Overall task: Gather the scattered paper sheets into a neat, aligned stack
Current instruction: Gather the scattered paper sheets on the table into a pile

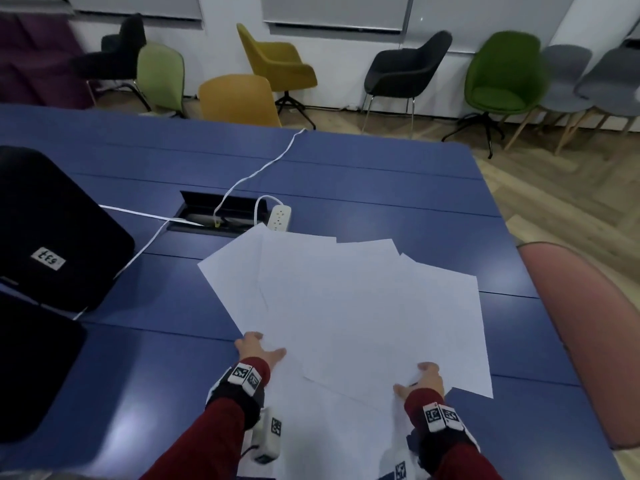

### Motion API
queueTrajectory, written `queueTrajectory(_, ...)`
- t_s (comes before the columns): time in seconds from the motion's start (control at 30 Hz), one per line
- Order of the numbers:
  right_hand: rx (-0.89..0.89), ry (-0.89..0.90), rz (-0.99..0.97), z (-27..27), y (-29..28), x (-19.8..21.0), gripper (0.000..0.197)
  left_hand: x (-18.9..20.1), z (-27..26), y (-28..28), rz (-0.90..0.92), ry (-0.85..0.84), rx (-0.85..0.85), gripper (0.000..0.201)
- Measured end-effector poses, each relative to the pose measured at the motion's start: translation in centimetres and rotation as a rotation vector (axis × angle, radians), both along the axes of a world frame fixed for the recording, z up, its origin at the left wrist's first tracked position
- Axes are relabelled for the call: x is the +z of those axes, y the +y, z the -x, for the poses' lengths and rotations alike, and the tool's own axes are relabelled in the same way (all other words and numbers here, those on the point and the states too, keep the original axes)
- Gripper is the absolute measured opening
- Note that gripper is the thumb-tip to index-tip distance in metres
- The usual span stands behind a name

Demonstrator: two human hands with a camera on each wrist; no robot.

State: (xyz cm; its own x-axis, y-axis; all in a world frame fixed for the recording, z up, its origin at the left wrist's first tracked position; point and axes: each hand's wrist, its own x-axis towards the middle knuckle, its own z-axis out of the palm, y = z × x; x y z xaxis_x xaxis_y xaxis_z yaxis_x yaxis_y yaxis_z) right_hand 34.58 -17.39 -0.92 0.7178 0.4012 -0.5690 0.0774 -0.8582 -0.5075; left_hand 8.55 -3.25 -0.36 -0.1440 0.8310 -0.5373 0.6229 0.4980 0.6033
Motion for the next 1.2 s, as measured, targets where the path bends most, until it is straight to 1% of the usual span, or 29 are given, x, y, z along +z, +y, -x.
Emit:
queueTrajectory(0.03, 0.042, 0.008, -0.013, 0.1, 0.0, -0.1, 0.061, -0.1, -0.1, 0.0, 0.008, -0.01, -0.021, 0.062)
queueTrajectory(0.1, 0.137, -0.007, -0.001, 0.1, -0.3, -0.3, 0.043, -0.2, -0.1, -0.3, 0.032, -0.063, -0.069, 0.045)
queueTrajectory(0.17, 0.214, -0.045, -0.018, -0.1, -0.6, -0.3, 0.026, 0.0, -0.1, -0.7, 0.044, -0.131, -0.072, 0.027)
queueTrajectory(0.2, 0.247, -0.051, -0.029, -0.4, -0.8, -0.4, 0.022, 0.2, -0.1, -0.9, 0.046, -0.159, -0.056, 0.022)
queueTrajectory(0.23, 0.284, -0.038, -0.036, -0.7, -0.9, -0.4, 0.021, 0.5, -0.1, -0.9, 0.045, -0.178, -0.042, 0.023)
queueTrajectory(0.3, 0.379, 0.032, -0.047, -1.0, -1.2, -0.7, 0.026, 1.3, -0.4, -1.0, 0.072, -0.182, -0.014, 0.037)
queueTrajectory(0.37, 0.491, 0.085, -0.055, -1.0, -1.3, -0.9, 0.028, 2.1, -0.8, -0.9, 0.082, -0.174, -0.005, 0.047)
queueTrajectory(0.47, 0.649, 0.267, -0.001, -0.9, -1.3, -0.6, 0.022, 2.6, -1.2, -0.8, 0.092, -0.158, -0.015, 0.055)
queueTrajectory(0.5, 0.686, 0.334, 0.012, -1.2, -1.5, -0.6, 0.022, 2.6, -1.2, -0.7, 0.104, -0.148, -0.017, 0.054)
queueTrajectory(0.53, 0.681, 0.405, 0.036, -1.6, -1.7, -0.2, 0.024, 2.4, -1.2, -0.6, 0.117, -0.143, -0.023, 0.051)
queueTrajectory(0.57, 0.619, 0.497, 0.042, -2.3, -1.8, 0.2, 0.024, 2.0, -1.1, -0.4, 0.124, -0.141, -0.046, 0.043)
queueTrajectory(0.6, 0.562, 0.534, 0.052, -3.0, -1.7, 0.7, 0.024, 1.8, -1.0, -0.3, 0.129, -0.149, -0.068, 0.032)
queueTrajectory(0.63, 0.49, 0.521, 0.053, -3.9, -1.4, 0.9, 0.024, 1.4, -0.9, -0.2, 0.126, -0.155, -0.081, 0.018)
queueTrajectory(0.67, 0.429, 0.401, 0.062, -4.9, -1.1, 1.2, 0.028, 1.4, -0.8, -0.2, 0.13, -0.16, -0.084, 0.006)
queueTrajectory(0.7, 0.361, 0.22, 0.05, -6.0, -0.7, 1.2, 0.031, 1.2, -0.7, -0.1, 0.133, -0.162, -0.082, 0.002)
queueTrajectory(0.73, 0.252, 0.026, 0.034, -6.9, -0.6, 1.3, 0.032, 1.1, -0.6, -0.1, 0.139, -0.165, -0.082, 0.006)
queueTrajectory(0.77, 0.128, -0.118, 0.017, -7.7, -0.5, 1.4, 0.029, 0.9, -0.5, 0.0, 0.142, -0.17, -0.082, 0.015)
queueTrajectory(0.8, 0.015, -0.206, 0.025, -8.2, -0.6, 1.3, 0.029, 0.9, -0.5, 0.0, 0.141, -0.173, -0.082, 0.022)
queueTrajectory(0.83, -0.066, -0.252, 0.067, -8.6, -0.7, 1.2, 0.041, 0.8, -0.4, 0.0, 0.138, -0.174, -0.082, 0.026)
queueTrajectory(0.87, -0.121, -0.251, 0.137, -8.5, -1.0, 1.1, 0.06, 0.8, -0.5, 0.0, 0.137, -0.172, -0.078, 0.026)
queueTrajectory(0.9, -0.151, -0.243, 0.195, -8.3, -1.2, 1.0, 0.078, 0.8, -0.5, 0.0, 0.135, -0.173, -0.065, 0.023)
queueTrajectory(0.93, -0.165, -0.225, 0.235, -7.9, -1.3, 1.0, 0.091, 0.6, -0.6, 0.1, 0.139, -0.173, -0.047, 0.015)
queueTrajectory(0.97, -0.183, -0.203, 0.255, -7.4, -1.2, 0.9, 0.099, 0.5, -0.7, 0.2, 0.134, -0.177, -0.023, 0.008)
queueTrajectory(1.0, -0.211, -0.173, 0.262, -7.1, -1.0, 0.8, 0.104, 0.3, -1.0, 0.2, 0.129, -0.185, 0.005, 0.014)
queueTrajectory(1.07, -0.26, -0.105, 0.233, -6.6, -0.3, 0.4, 0.107, 0.1, -1.3, 0.2, 0.129, -0.212, 0.076, 0.031)
queueTrajectory(1.13, -0.207, -0.078, 0.285, -5.7, 0.1, -0.1, 0.11, 0.6, -1.6, -0.2, 0.127, -0.208, 0.106, 0.035)
queueTrajectory(1.17, -0.15, -0.099, 0.324, -5.0, 0.2, -0.5, 0.109, 0.5, -1.7, -0.3, 0.13, -0.208, 0.113, 0.029)
queueTrajectory(1.2, -0.095, -0.133, 0.374, -4.1, 0.2, -0.7, 0.104, 0.7, -1.9, -0.6, 0.128, -0.227, 0.12, 0.012)
